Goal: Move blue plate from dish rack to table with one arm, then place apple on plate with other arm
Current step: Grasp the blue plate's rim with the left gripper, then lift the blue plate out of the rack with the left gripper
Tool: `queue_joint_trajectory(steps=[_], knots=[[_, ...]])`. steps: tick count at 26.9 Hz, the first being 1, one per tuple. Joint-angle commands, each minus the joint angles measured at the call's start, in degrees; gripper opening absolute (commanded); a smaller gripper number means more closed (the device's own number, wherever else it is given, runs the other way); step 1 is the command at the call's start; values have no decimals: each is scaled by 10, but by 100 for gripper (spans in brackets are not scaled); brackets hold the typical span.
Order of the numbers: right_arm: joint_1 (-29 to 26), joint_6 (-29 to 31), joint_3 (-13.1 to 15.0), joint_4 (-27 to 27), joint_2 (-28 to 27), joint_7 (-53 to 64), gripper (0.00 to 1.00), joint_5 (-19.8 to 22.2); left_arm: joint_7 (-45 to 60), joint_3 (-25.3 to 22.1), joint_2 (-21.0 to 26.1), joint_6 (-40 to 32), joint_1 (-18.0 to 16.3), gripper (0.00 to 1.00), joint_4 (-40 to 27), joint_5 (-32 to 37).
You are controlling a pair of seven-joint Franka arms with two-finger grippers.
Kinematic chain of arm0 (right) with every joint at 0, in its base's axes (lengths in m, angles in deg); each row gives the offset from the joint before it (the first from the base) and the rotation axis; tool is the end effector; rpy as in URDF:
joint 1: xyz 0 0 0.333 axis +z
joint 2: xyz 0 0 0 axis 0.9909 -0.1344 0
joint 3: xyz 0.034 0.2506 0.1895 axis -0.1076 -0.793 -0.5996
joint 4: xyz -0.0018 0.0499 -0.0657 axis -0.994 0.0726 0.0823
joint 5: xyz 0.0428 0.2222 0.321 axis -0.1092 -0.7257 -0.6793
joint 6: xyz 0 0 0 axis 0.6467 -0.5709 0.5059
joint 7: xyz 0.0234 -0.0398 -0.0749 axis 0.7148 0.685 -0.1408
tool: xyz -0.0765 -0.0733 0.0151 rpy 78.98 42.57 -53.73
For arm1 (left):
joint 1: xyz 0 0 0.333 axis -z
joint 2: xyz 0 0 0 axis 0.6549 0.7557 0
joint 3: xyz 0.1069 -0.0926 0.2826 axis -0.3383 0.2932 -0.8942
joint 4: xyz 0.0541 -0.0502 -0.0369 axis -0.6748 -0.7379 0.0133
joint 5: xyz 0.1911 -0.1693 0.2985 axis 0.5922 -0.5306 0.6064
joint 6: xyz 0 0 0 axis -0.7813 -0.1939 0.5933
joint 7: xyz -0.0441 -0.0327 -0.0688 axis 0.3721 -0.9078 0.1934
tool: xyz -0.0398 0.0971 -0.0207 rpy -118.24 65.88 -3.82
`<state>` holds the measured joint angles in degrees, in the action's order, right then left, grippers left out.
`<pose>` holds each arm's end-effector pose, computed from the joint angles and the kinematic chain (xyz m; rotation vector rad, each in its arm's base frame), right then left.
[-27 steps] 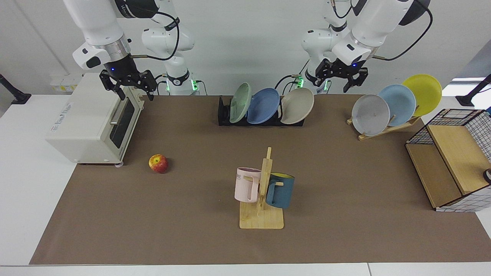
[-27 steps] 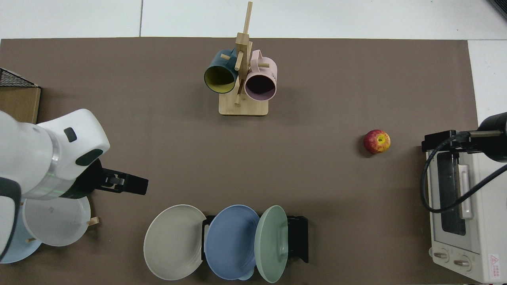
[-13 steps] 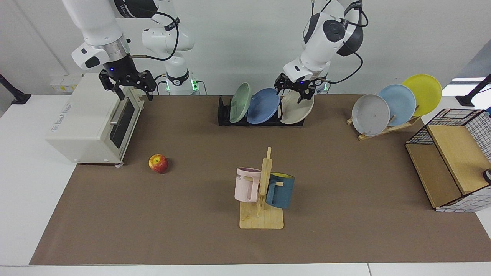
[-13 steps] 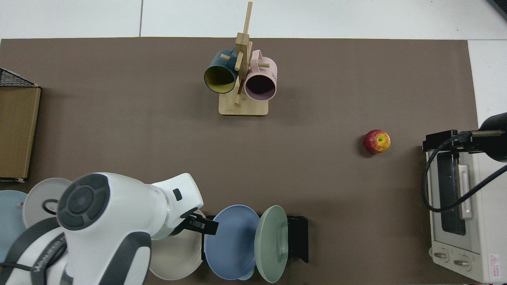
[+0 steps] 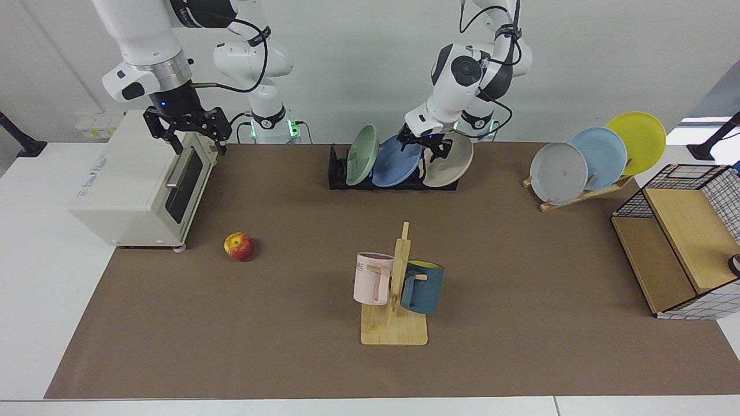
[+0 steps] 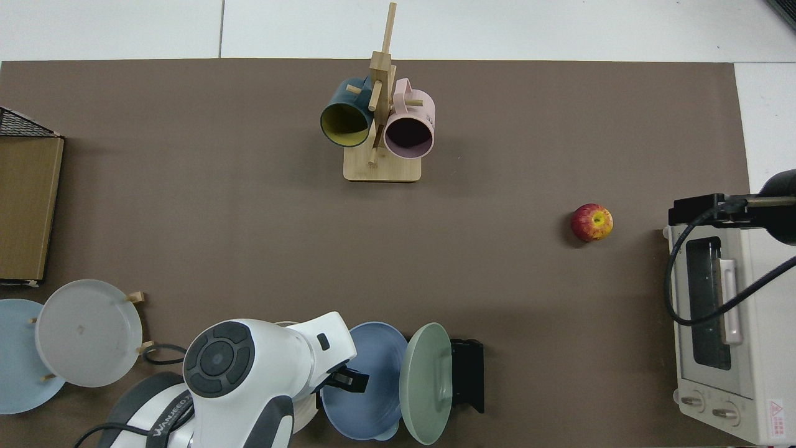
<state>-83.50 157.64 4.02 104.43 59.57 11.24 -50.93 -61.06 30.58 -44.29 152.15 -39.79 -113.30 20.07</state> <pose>0.5290 0.0086 0.6248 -3.1213 0.1183 -0.1148 0.3523 -0.2636 0.3945 2.8761 -0.5079 -0.2365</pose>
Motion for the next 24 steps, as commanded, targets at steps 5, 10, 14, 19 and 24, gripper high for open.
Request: queue_joint_trajectory(steps=[5,10,14,19,24], knots=[[-14,11,-7,7,4,16,100,-4,57,24,-22,23,-2,73,-19,-20],[-12,11,-8,7,4,17,100,-5,65,33,-22,24,-2,57,-19,-20],[-9,11,-8,7,4,16,100,-5,66,34,-21,22,-2,45,-19,-20],[-12,11,-8,7,4,16,100,-5,76,34,-21,15,-2,28,-19,-20],[-12,11,-8,7,4,16,100,-5,88,32,-22,-12,-4,0,-6,-19]])
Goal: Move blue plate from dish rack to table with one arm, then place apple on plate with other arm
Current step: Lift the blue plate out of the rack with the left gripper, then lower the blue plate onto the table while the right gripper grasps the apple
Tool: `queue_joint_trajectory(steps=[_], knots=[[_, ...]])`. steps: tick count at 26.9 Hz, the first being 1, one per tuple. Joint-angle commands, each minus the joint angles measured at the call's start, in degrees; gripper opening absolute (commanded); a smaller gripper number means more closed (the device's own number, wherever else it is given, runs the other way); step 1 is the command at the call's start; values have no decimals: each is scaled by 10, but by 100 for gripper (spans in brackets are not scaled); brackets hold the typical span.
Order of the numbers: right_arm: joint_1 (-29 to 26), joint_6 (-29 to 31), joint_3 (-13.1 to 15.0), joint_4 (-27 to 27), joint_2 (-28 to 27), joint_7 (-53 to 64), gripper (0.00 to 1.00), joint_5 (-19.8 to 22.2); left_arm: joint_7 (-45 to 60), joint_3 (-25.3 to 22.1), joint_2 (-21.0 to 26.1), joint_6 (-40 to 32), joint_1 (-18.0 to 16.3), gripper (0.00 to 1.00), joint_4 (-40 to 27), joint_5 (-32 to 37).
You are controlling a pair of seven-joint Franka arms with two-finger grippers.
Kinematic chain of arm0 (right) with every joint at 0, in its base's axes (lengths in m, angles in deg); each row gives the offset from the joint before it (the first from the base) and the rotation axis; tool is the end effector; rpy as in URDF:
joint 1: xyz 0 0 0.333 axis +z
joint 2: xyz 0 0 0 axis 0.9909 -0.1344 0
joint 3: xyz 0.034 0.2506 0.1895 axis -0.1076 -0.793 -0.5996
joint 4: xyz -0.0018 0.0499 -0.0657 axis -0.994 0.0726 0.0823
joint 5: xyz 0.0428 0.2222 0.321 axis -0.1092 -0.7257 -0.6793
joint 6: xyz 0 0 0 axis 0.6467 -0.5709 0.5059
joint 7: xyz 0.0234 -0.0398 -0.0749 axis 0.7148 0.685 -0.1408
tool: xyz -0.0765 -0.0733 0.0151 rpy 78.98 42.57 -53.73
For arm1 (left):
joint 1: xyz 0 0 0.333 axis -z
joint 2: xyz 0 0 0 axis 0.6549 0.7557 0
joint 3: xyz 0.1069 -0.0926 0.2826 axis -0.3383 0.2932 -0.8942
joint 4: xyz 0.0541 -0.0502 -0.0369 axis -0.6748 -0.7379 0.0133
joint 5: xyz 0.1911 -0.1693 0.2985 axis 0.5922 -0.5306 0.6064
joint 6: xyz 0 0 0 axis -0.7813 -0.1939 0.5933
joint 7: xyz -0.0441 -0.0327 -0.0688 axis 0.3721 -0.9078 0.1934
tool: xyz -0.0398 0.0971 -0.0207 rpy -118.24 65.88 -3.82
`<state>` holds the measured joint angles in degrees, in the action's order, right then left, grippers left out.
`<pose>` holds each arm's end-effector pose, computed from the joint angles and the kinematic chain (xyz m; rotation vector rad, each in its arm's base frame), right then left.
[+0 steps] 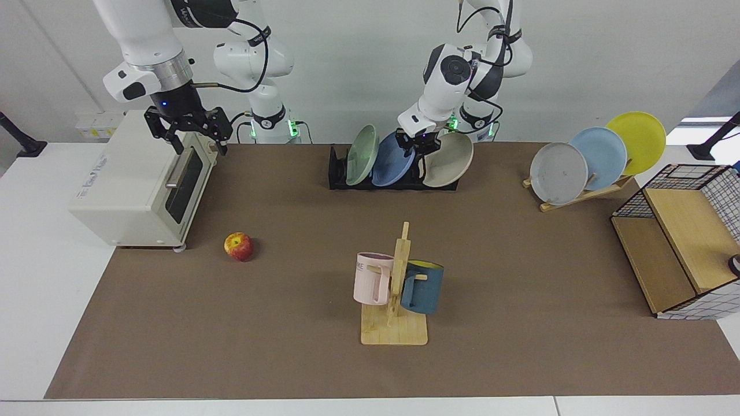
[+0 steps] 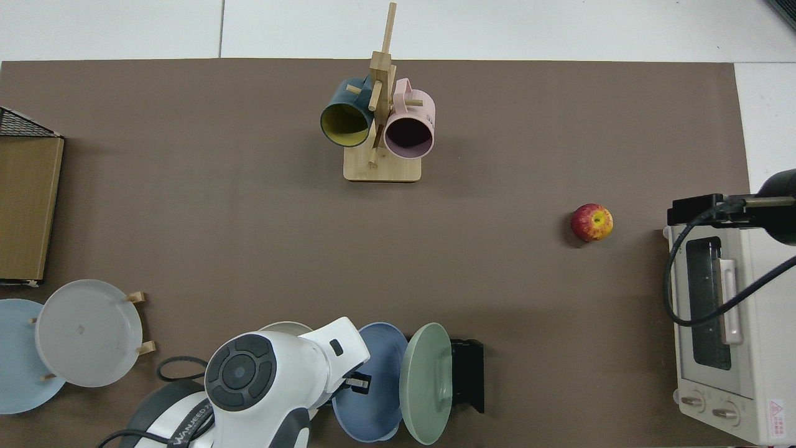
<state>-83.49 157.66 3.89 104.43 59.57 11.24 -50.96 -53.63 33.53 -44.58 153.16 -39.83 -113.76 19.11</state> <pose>0.5290 0.0100 0.6249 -3.1211 0.1145 -0.1153 0.3392 -0.2808 0.3900 2.9131 -0.3720 -0.2498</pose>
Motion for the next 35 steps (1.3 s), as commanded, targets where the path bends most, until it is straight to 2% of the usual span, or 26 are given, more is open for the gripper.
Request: queue_joint_trajectory(steps=[1,5,15,23,30,35], knots=[[-12,11,-6,7,4,17,100,-5,14,3,-20,-32,-6,0,4,-5],[-12,11,-6,7,4,16,100,-5,7,-7,-21,-65,-13,0,29,4],[-12,11,-6,7,4,16,100,-5,-5,-99,-9,-139,-12,0,120,97],[-12,11,-6,7,4,16,100,-5,-9,-157,62,-113,-12,0,185,100],[-12,11,-6,7,4,16,100,-5,-21,-192,113,-48,-13,0,219,89],[-12,11,-6,7,4,16,100,-5,-87,-214,163,-37,-13,0,243,14]])
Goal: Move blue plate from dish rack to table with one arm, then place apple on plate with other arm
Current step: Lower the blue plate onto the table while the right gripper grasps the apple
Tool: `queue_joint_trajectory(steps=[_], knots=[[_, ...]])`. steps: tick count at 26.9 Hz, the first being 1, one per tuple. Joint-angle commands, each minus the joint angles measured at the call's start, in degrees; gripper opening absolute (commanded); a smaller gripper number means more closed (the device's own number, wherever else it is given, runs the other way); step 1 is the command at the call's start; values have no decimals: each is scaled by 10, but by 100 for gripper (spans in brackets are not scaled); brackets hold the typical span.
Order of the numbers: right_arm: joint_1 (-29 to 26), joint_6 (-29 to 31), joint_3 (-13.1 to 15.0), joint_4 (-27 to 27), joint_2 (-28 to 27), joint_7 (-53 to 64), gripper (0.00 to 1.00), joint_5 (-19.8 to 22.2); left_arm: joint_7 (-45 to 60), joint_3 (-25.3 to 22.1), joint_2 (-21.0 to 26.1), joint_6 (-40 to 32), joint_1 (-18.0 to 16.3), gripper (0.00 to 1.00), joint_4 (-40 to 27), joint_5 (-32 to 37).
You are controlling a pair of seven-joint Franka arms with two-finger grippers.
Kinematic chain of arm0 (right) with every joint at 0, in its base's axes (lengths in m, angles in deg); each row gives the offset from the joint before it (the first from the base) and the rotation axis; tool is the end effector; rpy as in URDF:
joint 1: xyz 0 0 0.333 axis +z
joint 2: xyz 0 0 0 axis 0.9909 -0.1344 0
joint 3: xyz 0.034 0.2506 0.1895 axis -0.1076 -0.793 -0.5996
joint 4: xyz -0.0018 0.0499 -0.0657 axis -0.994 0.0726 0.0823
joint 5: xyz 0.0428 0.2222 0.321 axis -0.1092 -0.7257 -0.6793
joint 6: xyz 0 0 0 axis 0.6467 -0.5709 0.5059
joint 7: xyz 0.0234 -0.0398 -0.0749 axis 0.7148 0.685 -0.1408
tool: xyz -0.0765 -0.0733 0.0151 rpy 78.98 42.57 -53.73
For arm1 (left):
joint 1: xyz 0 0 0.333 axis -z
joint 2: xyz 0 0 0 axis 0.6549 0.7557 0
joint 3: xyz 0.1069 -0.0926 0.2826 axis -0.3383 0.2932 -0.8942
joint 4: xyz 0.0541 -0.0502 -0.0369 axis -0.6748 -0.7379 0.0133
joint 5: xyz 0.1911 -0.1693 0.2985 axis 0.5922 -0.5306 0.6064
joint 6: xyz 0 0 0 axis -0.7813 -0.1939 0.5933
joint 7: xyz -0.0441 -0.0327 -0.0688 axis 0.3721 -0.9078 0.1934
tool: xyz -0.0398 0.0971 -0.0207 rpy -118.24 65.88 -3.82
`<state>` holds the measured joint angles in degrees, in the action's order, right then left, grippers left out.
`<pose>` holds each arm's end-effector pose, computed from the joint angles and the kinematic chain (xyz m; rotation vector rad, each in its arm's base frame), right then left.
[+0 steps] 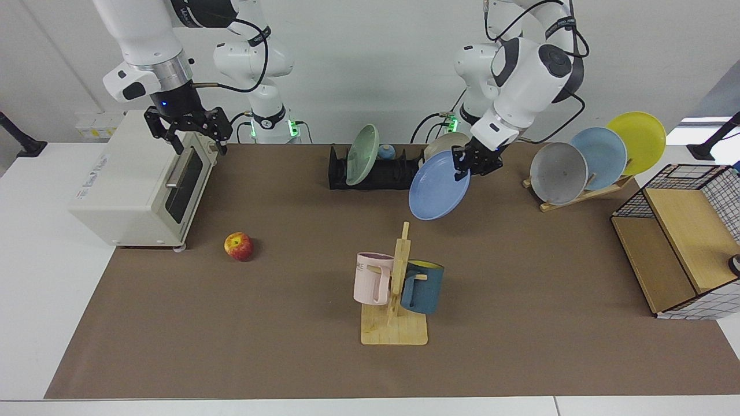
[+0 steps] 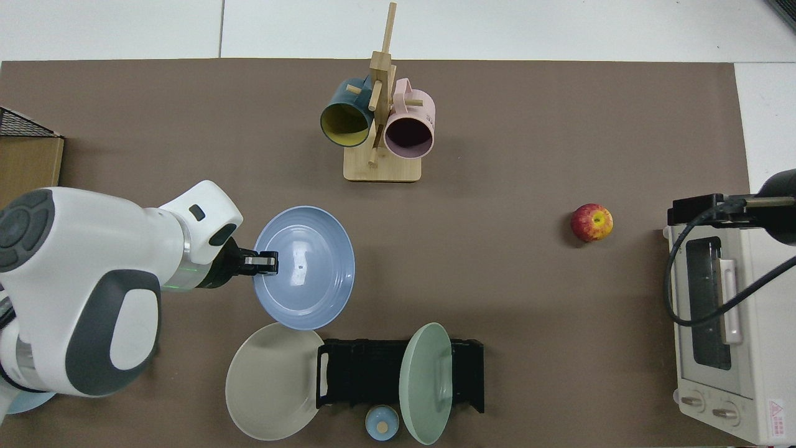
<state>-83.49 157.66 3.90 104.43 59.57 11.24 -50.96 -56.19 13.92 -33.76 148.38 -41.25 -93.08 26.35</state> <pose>0.5290 0.0099 0.6249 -3.1211 0.1148 -0.1153 0.4968 -0.1634 0.4854 2.8363 -0.1106 -0.0357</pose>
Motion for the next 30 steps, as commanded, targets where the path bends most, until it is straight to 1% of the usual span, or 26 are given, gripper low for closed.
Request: queue_joint_trajectory(steps=[1,4,6,8,10,12,14,16,18,20,22,23,25,29,30], knots=[[-12,11,-6,7,4,17,100,-5,-79,-24,65,17,1,0,39,-79],[-12,11,-6,7,4,16,100,-5,-111,-42,88,32,-1,0,39,-117],[-12,11,-6,7,4,17,100,-5,-156,-57,100,30,-5,0,39,-135],[-12,3,-6,7,5,17,100,-5,-212,-79,121,24,-14,0,39,-185],[-11,6,-6,7,4,19,100,-2,-238,-82,131,24,-17,0,39,-209],[-12,12,-6,7,4,23,100,1,-242,-82,145,37,-19,0,39,-215],[-13,19,-5,8,3,24,100,6,-243,-82,157,61,-18,0,38,-234],[-13,37,-5,17,-4,32,100,9,-254,-82,163,76,-17,0,33,-246],[-19,56,-5,58,-4,40,100,8,-261,-82,173,76,-17,0,32,-249],[-28,96,-5,87,-5,44,100,9,-261,-75,184,82,-12,0,32,-255],[-31,134,-5,109,-13,45,100,9,-261,-62,205,89,-6,0,32,-262],[-32,143,-5,114,-24,46,100,9,-257,-47,210,101,-3,0,31,-266],[-34,155,-5,119,-42,48,100,9,-255,-32,213,112,1,0,29,-266],[-29,195,-6,124,-79,48,100,6,-238,-23,214,112,5,0,26,-267],[-26,209,-6,129,-88,48,100,6,-227,-20,214,115,8,4,26,-267]])
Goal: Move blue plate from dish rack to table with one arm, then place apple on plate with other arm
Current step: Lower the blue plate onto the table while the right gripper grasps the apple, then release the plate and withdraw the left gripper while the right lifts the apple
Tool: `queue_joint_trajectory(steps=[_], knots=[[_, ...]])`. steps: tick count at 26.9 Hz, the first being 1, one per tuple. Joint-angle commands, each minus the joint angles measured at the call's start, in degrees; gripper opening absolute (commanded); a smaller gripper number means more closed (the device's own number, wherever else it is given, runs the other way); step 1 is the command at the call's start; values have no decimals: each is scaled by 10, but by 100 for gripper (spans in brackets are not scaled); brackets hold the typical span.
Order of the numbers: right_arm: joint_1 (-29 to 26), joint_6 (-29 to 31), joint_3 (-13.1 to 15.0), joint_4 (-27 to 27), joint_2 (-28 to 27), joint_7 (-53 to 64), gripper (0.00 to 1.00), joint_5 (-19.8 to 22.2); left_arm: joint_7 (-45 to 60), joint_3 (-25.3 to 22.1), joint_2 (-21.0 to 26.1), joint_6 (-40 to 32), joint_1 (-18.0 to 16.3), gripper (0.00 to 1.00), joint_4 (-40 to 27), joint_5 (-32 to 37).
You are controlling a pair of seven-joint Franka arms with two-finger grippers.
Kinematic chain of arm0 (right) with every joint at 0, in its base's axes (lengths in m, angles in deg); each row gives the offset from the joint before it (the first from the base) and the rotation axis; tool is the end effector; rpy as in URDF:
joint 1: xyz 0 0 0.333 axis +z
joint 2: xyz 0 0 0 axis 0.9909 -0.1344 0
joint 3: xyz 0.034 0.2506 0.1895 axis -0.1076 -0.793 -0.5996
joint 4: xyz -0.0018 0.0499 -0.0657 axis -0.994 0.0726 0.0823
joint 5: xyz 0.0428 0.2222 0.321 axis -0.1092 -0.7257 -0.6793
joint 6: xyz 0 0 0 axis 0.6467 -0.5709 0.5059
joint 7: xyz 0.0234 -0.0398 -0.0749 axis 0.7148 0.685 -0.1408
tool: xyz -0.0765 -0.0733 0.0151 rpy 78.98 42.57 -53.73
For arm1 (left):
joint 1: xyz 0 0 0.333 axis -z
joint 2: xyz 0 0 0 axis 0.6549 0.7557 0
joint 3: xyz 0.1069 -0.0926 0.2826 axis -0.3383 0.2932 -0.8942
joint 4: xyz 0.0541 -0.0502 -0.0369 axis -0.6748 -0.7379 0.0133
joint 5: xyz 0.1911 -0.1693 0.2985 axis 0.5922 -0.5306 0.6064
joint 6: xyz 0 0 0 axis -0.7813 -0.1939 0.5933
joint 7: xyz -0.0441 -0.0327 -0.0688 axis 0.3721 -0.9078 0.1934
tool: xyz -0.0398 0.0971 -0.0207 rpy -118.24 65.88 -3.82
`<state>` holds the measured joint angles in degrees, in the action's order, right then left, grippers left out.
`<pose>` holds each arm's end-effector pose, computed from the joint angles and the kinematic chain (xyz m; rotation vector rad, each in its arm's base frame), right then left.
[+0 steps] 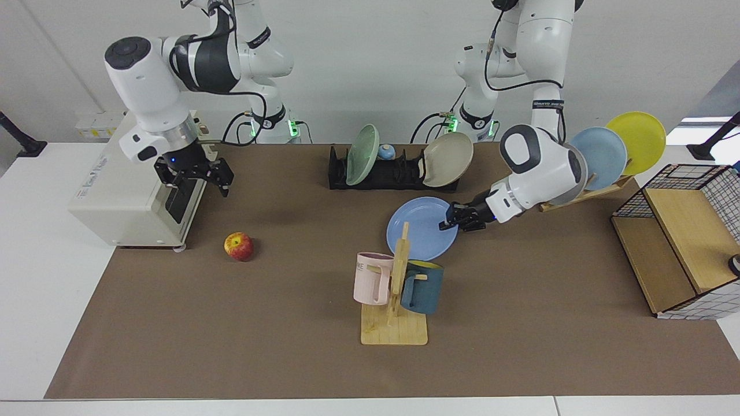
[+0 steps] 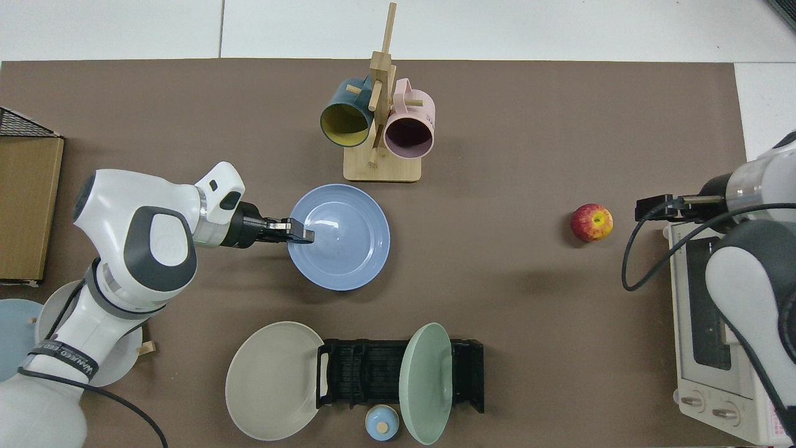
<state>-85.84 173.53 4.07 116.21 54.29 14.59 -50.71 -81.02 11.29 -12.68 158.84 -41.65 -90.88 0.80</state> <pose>0.5595 -0.0160 0.5008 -3.1283 0.0971 -0.0843 0.5644 -0.1486 0.3285 2.4376 -0.1048 -0.0753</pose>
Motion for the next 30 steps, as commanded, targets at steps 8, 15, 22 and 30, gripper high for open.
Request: queue_joint_trajectory(steps=[8,15,22,30], knots=[[-3,145,-8,31,-104,49,100,4,24,20,3,87,35,99,-15,1],[3,191,-8,38,-139,63,100,4,34,23,-10,82,35,99,-19,1],[3,219,-9,53,-148,72,100,-4,97,16,-61,2,31,99,-17,89],[10,240,-10,64,-155,67,100,-9,217,15,-112,-137,27,99,65,311]])
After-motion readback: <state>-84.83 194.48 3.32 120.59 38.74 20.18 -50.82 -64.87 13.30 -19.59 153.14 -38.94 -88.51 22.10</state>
